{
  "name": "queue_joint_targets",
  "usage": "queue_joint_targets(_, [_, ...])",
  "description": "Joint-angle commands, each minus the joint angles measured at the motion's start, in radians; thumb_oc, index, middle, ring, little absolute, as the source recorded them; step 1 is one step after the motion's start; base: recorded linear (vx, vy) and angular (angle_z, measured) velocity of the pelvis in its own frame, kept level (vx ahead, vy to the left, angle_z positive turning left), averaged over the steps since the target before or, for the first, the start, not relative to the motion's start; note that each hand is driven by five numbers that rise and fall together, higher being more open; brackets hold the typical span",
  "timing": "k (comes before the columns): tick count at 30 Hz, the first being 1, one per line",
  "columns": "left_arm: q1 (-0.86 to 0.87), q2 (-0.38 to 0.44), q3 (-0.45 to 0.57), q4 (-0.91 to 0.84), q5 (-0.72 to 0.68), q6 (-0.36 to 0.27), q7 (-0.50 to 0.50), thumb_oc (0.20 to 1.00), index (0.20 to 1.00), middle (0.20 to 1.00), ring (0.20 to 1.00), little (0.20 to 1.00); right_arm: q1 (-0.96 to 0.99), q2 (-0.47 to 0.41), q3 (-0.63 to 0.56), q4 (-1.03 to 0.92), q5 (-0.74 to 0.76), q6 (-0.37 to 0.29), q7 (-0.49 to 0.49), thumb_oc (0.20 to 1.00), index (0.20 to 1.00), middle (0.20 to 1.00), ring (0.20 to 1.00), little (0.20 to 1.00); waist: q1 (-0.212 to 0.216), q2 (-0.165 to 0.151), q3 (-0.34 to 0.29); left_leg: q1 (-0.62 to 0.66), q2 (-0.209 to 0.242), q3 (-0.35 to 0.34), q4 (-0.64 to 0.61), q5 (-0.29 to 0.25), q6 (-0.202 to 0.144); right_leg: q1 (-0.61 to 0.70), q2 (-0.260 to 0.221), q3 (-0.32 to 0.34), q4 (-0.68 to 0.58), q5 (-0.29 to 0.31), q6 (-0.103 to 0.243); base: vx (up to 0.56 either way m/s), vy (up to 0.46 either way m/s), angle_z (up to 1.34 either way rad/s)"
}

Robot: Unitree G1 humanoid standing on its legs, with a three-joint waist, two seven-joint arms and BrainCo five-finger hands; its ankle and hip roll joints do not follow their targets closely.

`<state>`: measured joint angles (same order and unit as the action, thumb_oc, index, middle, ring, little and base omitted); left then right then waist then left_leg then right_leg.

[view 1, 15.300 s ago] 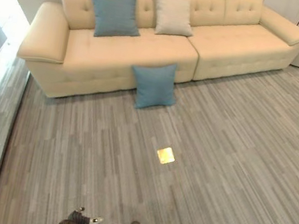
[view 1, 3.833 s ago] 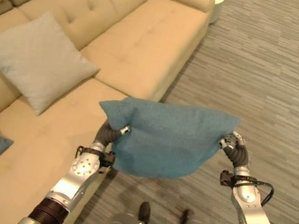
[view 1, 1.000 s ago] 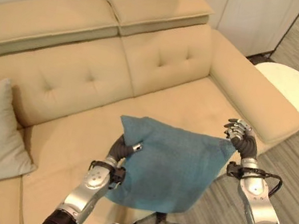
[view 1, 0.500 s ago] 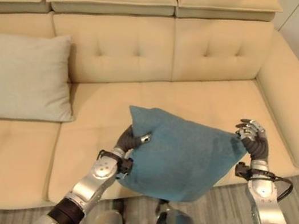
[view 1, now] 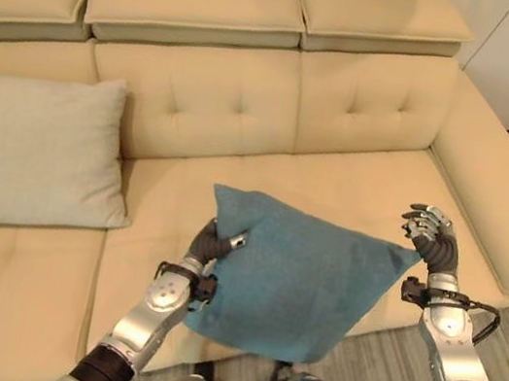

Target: Pick up all the scattered cushions and arrange them neatly on the sofa.

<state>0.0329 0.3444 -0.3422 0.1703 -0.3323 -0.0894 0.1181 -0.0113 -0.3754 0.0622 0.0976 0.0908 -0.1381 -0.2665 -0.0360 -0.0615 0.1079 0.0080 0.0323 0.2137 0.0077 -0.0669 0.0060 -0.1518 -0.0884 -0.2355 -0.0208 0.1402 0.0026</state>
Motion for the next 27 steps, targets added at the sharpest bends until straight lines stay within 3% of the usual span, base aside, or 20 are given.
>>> queue_joint_targets(1, [-0.099,0.020,0.083,-0.155,-0.033,-0.129,0.025,0.200,0.200,0.200,0.200,0.200,-0.036,-0.006,-0.023,-0.001,-0.076,-0.025,-0.020,1.000,1.000,1.000,1.000,1.000,-0.002,0.007,-0.046,-0.061,-0.011,-0.078,0.051,-0.059,0.009,0.016,-0.030,0.179,0.136,-0.157,0.138,0.03,0.001,-0.50])
queue_joint_targets(4, [-0.136,0.014,0.087,-0.153,-0.016,-0.147,0.041,0.200,0.200,0.200,0.200,0.200,-0.005,-0.024,-0.062,0.045,-0.124,0.007,-0.065,1.000,1.000,1.000,1.000,1.000,-0.017,-0.007,-0.046,-0.060,-0.020,-0.109,0.049,-0.052,-0.003,0.017,-0.041,0.196,0.099,-0.136,0.141,0.03,-0.080,0.29])
queue_joint_targets(11, [-0.103,0.005,0.098,-0.183,-0.020,-0.125,0.027,0.200,0.200,0.200,0.200,0.200,0.115,-0.003,-0.113,0.069,-0.043,0.023,-0.021,1.000,1.000,1.000,1.000,1.000,-0.037,-0.007,-0.085,-0.015,-0.008,-0.122,-0.028,-0.022,-0.022,0.085,-0.019,0.168,0.020,-0.136,0.126,0.07,-0.081,0.20])
queue_joint_targets(27, [-0.099,-0.016,0.084,-0.195,-0.032,-0.104,0.038,0.200,0.200,0.200,0.200,0.200,0.191,0.093,-0.041,0.141,0.165,0.014,0.055,1.000,1.000,1.000,1.000,1.000,-0.056,0.008,-0.082,0.014,0.008,-0.113,-0.086,0.016,-0.047,0.136,-0.003,0.135,-0.041,-0.134,0.115,0.00,-0.022,0.00])
